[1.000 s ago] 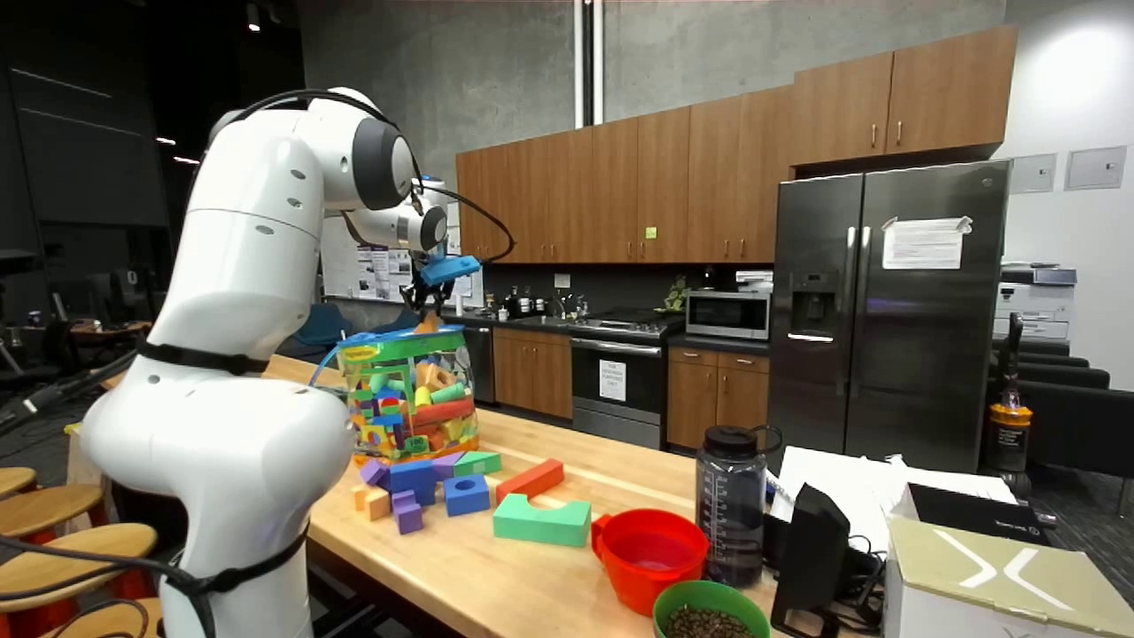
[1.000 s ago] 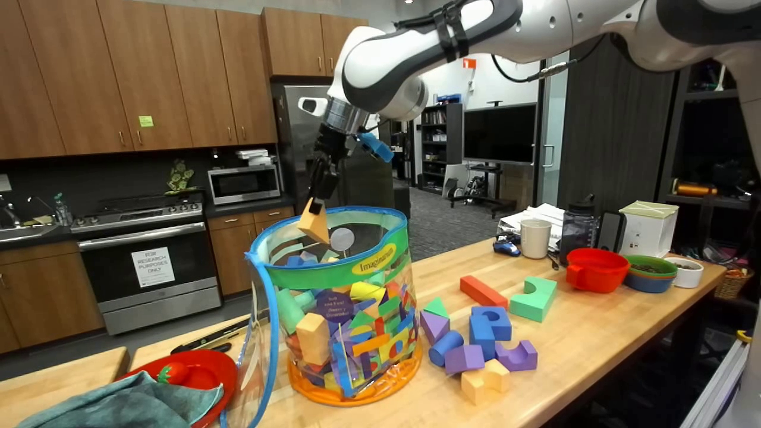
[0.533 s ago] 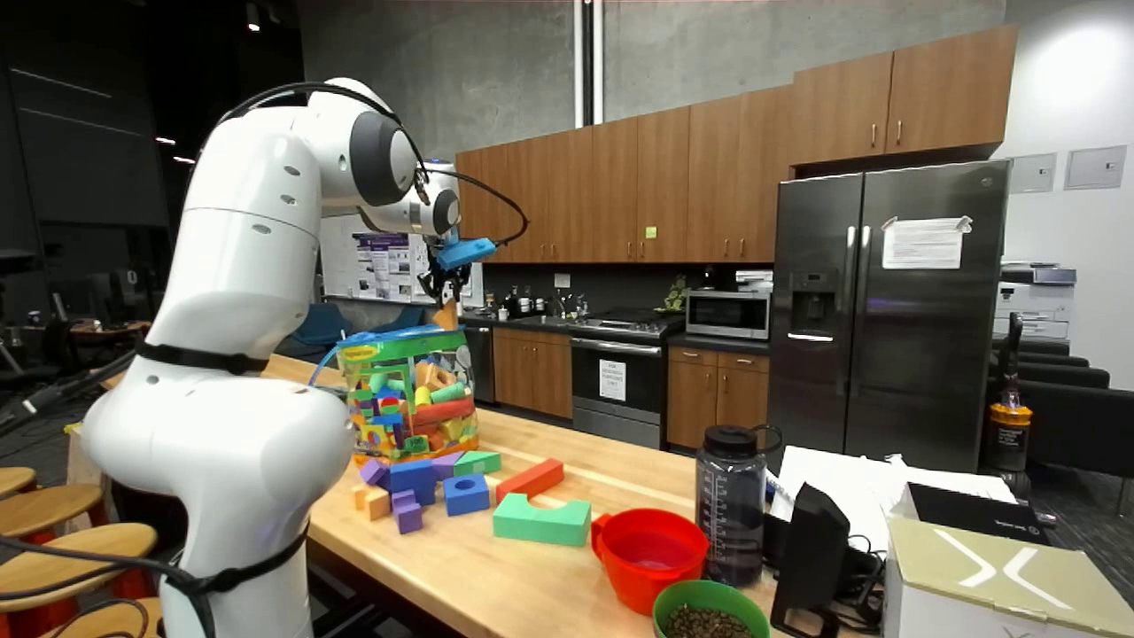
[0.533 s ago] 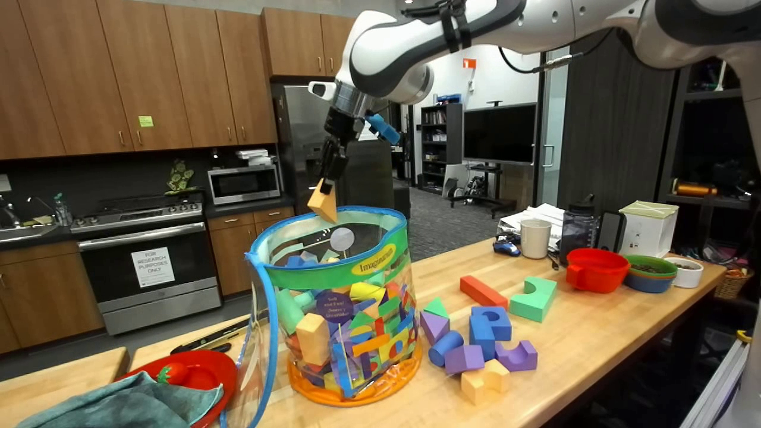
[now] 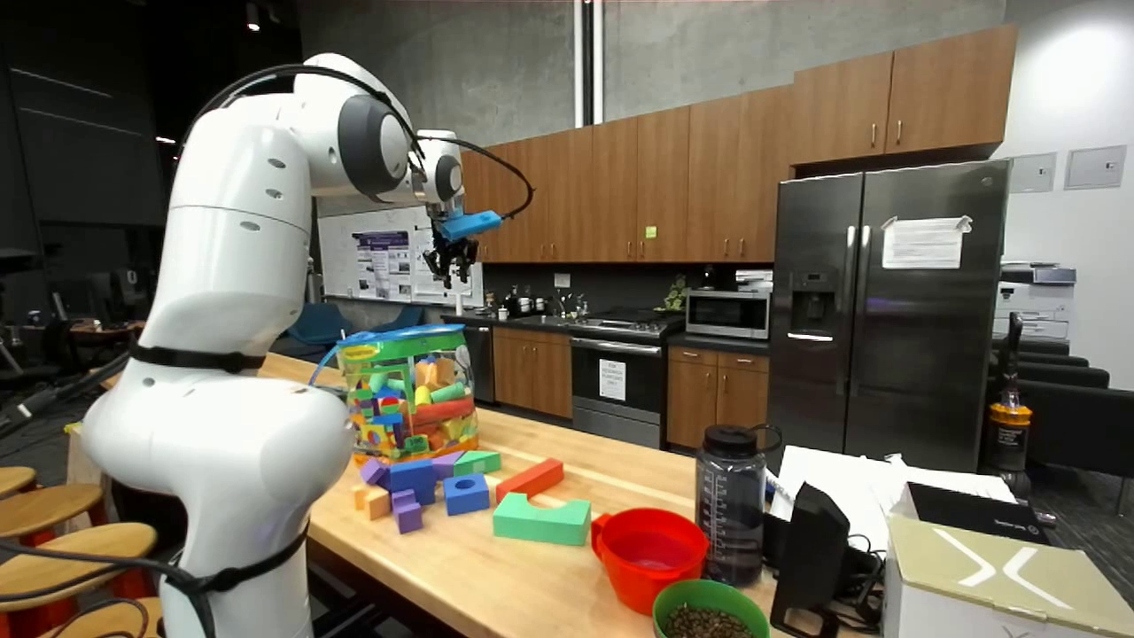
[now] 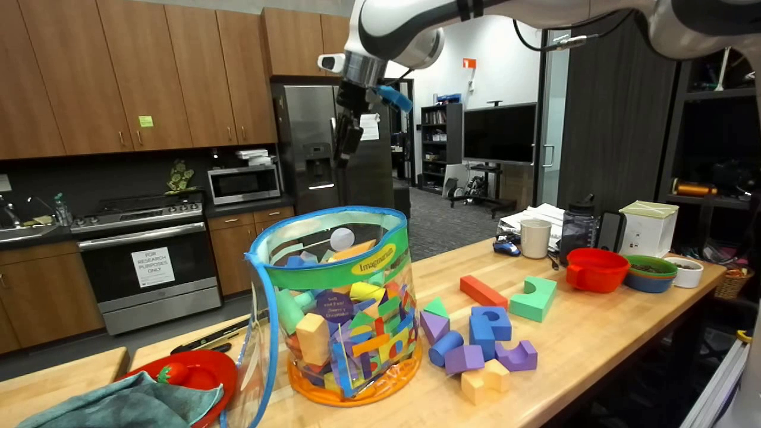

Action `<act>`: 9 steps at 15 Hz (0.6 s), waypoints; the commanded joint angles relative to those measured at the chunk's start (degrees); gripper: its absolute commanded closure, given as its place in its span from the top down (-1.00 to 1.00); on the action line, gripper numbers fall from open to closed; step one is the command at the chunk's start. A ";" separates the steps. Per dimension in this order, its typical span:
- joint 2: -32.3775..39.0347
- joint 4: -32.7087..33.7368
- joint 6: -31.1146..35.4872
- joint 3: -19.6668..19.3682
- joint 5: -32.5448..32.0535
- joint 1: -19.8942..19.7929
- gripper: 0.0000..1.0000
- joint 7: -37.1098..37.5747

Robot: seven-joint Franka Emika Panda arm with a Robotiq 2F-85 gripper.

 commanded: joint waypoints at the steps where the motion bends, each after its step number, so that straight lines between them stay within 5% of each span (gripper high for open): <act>1: -1.99 2.34 -4.21 -1.03 -2.25 0.09 -0.53 1.23; 3: -2.81 2.31 -4.80 -1.19 -2.27 -0.19 -0.53 1.45; 4: -2.97 2.31 -4.65 -1.20 -1.69 -0.26 -0.33 1.61; 5: -3.22 1.55 -4.27 -1.12 -0.50 -0.35 0.45 2.01; 7: -3.54 -1.06 -2.43 -0.82 2.55 -0.61 0.42 2.95; 8: -1.96 1.85 -3.36 -0.99 0.61 -0.05 0.00 2.12; 9: -1.95 1.24 -3.23 -0.98 1.36 -0.04 0.13 2.34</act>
